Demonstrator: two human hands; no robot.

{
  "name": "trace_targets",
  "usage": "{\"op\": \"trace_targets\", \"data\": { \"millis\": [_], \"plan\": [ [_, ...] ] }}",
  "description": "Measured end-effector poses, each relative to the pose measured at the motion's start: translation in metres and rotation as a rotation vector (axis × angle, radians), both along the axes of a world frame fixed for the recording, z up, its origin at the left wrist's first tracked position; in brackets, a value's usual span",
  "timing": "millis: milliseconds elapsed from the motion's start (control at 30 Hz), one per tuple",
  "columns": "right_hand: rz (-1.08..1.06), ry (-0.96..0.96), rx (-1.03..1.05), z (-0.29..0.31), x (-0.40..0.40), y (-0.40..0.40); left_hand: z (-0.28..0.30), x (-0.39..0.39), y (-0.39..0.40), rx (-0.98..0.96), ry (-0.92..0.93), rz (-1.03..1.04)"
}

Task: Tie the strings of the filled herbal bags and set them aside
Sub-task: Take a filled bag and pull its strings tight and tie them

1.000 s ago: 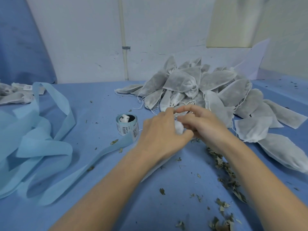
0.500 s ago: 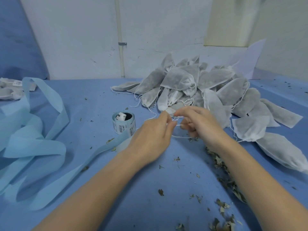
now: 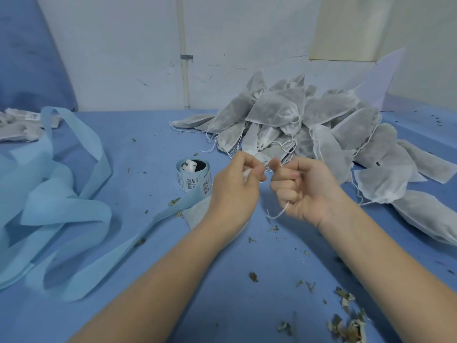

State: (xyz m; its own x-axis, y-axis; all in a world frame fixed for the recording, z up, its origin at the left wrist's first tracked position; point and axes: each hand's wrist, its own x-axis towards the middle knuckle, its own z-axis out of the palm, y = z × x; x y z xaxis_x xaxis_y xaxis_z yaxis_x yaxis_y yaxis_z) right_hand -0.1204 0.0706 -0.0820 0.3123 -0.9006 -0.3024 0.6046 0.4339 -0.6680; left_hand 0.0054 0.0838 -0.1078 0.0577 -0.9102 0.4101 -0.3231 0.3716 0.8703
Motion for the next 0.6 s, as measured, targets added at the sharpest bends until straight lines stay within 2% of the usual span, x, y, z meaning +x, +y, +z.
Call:
{"op": "trace_targets", "data": {
  "millis": [100,200,300,433,600],
  "plan": [
    [-0.067,-0.046,-0.082,-0.001,0.005,0.004,-0.002,-0.001,0.001,-0.016,0.056,0.043],
    [-0.082,0.021,-0.191,-0.002,0.008,0.007,-0.003,0.0,0.001,-0.051,0.08,0.089],
    [-0.08,0.26,-0.311,-0.004,0.009,0.008,-0.005,0.001,0.001,-0.049,0.094,0.091],
    [-0.077,0.781,-0.455,-0.001,0.008,0.012,-0.009,0.001,0.0,-0.027,0.072,0.089],
    [-0.005,0.929,-0.489,-0.001,0.013,0.016,-0.01,0.002,-0.005,0.037,0.153,0.116]
  ]
}}
